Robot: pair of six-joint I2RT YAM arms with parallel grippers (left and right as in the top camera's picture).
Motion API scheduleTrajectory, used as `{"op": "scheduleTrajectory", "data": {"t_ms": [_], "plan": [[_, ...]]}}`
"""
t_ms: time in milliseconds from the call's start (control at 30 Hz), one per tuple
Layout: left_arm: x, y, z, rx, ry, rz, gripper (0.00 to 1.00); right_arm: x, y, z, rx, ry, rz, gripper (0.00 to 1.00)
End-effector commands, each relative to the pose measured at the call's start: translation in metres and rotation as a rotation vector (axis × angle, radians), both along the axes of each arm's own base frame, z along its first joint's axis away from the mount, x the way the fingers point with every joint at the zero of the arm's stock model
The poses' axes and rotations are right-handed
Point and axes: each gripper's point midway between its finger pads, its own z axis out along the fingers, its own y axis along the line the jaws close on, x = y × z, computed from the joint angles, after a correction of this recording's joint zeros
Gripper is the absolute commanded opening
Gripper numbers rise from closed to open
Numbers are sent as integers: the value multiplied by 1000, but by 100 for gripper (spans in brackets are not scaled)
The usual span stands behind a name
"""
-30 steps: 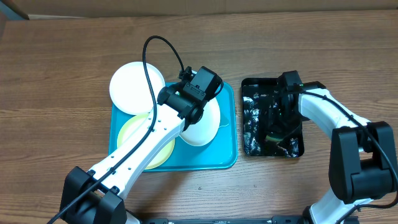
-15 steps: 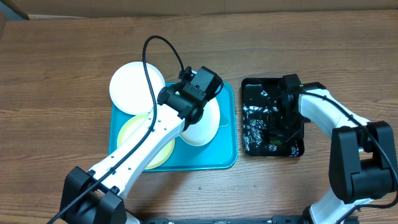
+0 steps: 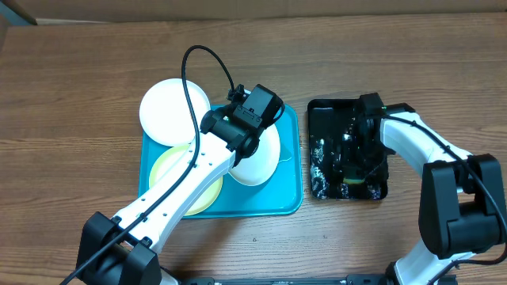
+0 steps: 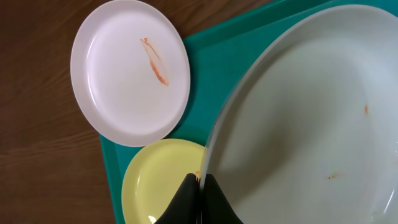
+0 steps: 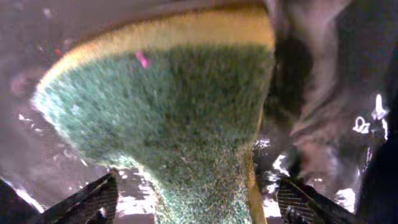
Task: Clean dirty plates on tray and stack at the side
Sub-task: 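Rub the sponge in the black tray's water with the right gripper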
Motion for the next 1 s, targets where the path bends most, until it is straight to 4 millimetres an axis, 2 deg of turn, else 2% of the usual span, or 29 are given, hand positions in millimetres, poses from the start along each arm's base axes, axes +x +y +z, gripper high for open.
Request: {"op": "scheduleTrajectory", "data": {"t_ms": [0, 167, 333, 367, 400, 433, 467, 567, 600, 633, 667, 700, 733, 833, 967], "plan": [[2, 3, -3, 28, -1, -4, 4, 23, 2, 10, 6, -63, -3, 86], [2, 3, -2, 27, -1, -3, 4, 50, -6, 7, -52, -178, 0, 87], [2, 3, -2, 28, -1, -3, 4, 55, -11, -3, -74, -223, -1, 86], [2, 3, -2, 28, -2, -3, 4, 57, -10, -4, -72, -234, -1, 78], [2, 3, -2, 27, -2, -3, 4, 60, -9, -4, -70, -246, -2, 63], [2, 3, -2, 27, -2, -3, 4, 64, -9, -3, -66, -261, -3, 38], [2, 3, -2, 28, -2, -3, 4, 66, -8, -3, -62, -268, -3, 4], [2, 3, -2, 28, -1, -3, 4, 65, -4, -3, -37, -263, -2, 4], [2, 3, -2, 29, -1, -3, 4, 65, -2, -2, -26, -263, -2, 13], [2, 3, -2, 28, -1, -3, 4, 67, 0, 1, -15, -264, -2, 53], [2, 3, -2, 28, -1, -3, 4, 68, 3, 5, 0, -262, -3, 84], [2, 3, -2, 28, -1, -3, 4, 71, 5, 11, 14, -262, -4, 93], [2, 3, -2, 28, -1, -3, 4, 74, 7, 16, 19, -262, -4, 99], [2, 3, -3, 28, 0, -4, 4, 78, 7, 34, 13, -252, 3, 100], [-1, 5, -3, 37, 12, -3, 4, 61, 4, 39, -2, -173, 4, 100]]}}
